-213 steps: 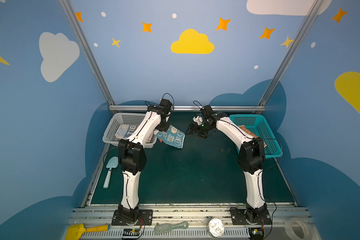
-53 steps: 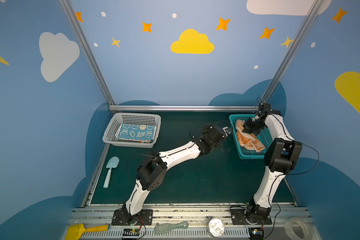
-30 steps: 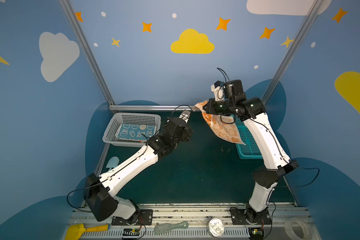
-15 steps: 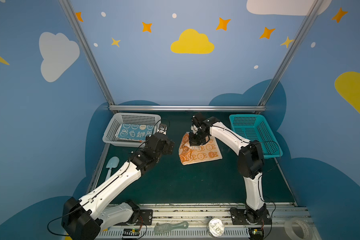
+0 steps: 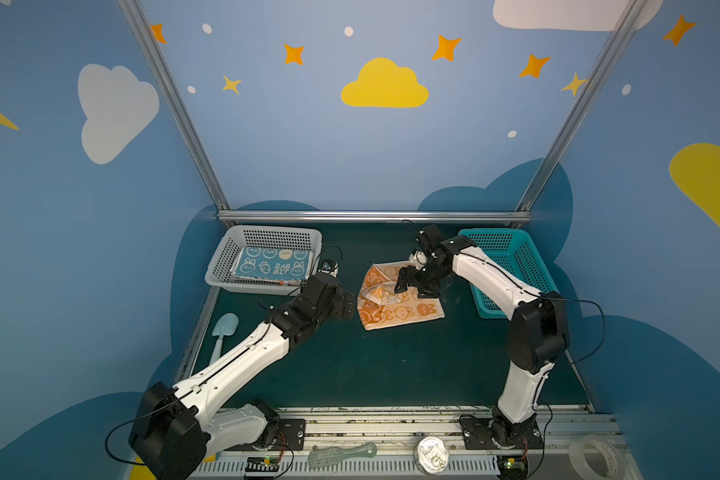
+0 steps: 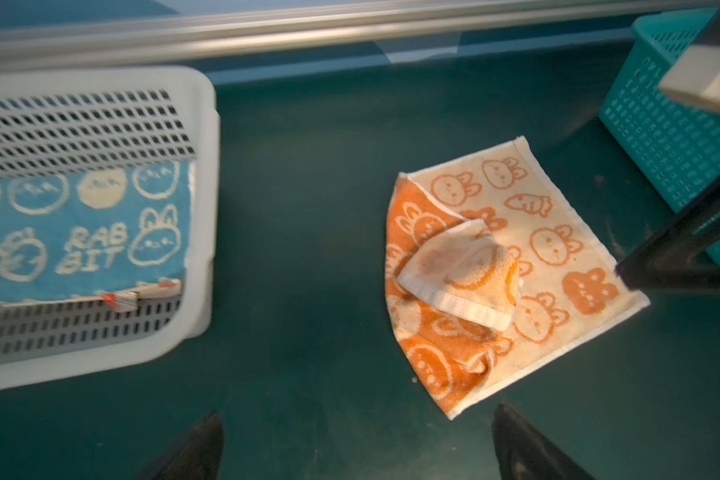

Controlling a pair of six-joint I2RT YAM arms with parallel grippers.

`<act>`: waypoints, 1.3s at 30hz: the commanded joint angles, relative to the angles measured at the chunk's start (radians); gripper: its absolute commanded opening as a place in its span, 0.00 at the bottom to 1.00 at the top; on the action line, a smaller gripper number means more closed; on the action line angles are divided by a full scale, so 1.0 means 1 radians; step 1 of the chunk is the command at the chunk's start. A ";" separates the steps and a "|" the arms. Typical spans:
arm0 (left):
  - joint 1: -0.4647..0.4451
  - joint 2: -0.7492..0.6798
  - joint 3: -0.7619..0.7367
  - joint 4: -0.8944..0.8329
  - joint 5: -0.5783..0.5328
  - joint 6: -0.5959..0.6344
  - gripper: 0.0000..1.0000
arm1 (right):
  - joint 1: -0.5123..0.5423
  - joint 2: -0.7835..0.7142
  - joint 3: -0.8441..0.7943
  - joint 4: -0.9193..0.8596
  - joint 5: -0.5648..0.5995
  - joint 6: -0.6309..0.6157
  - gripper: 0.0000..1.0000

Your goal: Fold and stack the towels

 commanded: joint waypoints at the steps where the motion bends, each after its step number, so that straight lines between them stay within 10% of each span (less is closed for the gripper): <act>1: -0.004 0.070 0.006 0.072 0.133 -0.105 1.00 | -0.044 0.014 -0.072 0.016 0.000 -0.049 0.82; 18: -0.105 0.660 0.301 0.202 0.402 -0.388 1.00 | -0.198 0.045 -0.234 0.134 -0.070 -0.067 0.87; 39: 0.108 0.885 0.568 -0.096 0.364 -0.122 1.00 | 0.002 0.111 -0.344 0.282 -0.124 0.091 0.87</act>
